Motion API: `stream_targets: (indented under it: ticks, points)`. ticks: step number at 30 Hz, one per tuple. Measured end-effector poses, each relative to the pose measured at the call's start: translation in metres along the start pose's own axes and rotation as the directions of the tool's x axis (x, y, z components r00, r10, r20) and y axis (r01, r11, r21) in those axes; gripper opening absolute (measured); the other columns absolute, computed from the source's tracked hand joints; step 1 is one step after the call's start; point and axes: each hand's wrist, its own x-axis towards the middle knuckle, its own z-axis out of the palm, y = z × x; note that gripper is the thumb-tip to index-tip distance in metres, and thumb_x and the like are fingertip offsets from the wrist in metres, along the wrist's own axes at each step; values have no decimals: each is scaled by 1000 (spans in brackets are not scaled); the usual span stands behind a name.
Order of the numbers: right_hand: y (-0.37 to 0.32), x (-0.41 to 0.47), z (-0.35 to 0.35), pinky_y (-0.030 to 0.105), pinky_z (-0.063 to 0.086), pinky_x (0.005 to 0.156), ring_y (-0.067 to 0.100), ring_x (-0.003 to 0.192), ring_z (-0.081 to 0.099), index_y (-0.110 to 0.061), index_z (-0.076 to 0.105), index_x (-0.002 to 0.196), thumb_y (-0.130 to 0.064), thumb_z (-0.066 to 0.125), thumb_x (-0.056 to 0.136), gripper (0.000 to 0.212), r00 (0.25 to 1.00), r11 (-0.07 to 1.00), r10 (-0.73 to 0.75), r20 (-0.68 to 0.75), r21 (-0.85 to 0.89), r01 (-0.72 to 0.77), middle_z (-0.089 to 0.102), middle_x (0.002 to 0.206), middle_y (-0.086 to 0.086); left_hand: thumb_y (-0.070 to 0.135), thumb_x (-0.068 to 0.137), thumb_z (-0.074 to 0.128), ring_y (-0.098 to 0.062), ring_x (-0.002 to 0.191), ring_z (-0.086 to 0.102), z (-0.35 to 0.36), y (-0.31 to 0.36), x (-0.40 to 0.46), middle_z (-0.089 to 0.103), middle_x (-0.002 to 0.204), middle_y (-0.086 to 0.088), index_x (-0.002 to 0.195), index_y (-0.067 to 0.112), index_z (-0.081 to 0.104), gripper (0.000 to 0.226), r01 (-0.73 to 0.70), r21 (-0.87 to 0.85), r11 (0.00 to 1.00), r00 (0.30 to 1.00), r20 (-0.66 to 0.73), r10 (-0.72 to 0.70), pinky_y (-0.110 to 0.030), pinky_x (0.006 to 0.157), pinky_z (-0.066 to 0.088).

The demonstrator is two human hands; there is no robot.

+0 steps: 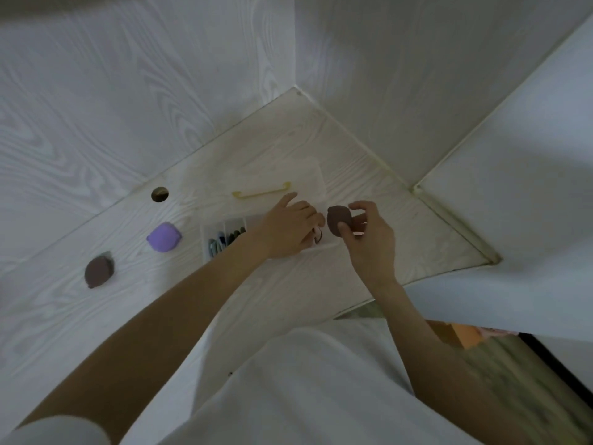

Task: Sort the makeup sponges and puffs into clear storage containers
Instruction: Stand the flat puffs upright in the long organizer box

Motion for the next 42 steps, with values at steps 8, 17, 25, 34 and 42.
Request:
stream_targets:
  ticks: [8,17,25,34,42]
  points:
    - [1,6,40,32,44,49,19,58,50,-11,56,74,-22,62,86,17,932,800,-363,-18,-519,301,56,61,3,32,81,38,-25,102,61,-1,-2,-17,68,97,-2,84,19,72,37,-12,-37,999,979,-203,5,-50,98,39]
    - [18,3,40,28,33,84,36,92,52,-19,75,85,-30,66,79,16,987,928,-129,97,-339,155,61,109,13,16,86,52,-21,126,47,20,2,-33,58,129,-3,121,15,60,36,89,-267,960,952,-262,-161,-40,111,19]
    - [9,-22,44,47,15,111,32,140,10,-18,34,143,-49,45,92,60,918,937,77,388,-344,67,13,154,15,25,86,48,-20,125,43,33,5,-66,59,125,-4,119,15,60,36,152,-510,847,829,-401,-390,-31,109,26]
    - [-41,-35,53,38,29,103,28,128,31,-12,61,112,-29,43,90,33,870,851,-423,255,-220,478,48,134,13,6,90,56,-3,89,57,47,-16,-188,67,98,4,107,13,64,21,377,-741,555,386,-419,-822,-14,81,43]
    - [-153,-40,180,35,47,71,28,89,61,-11,65,109,-11,48,94,23,431,652,-577,693,74,754,66,105,9,15,84,61,-28,97,59,76,-73,-285,63,106,-11,113,14,62,29,654,-749,100,14,-120,-993,-38,84,48]
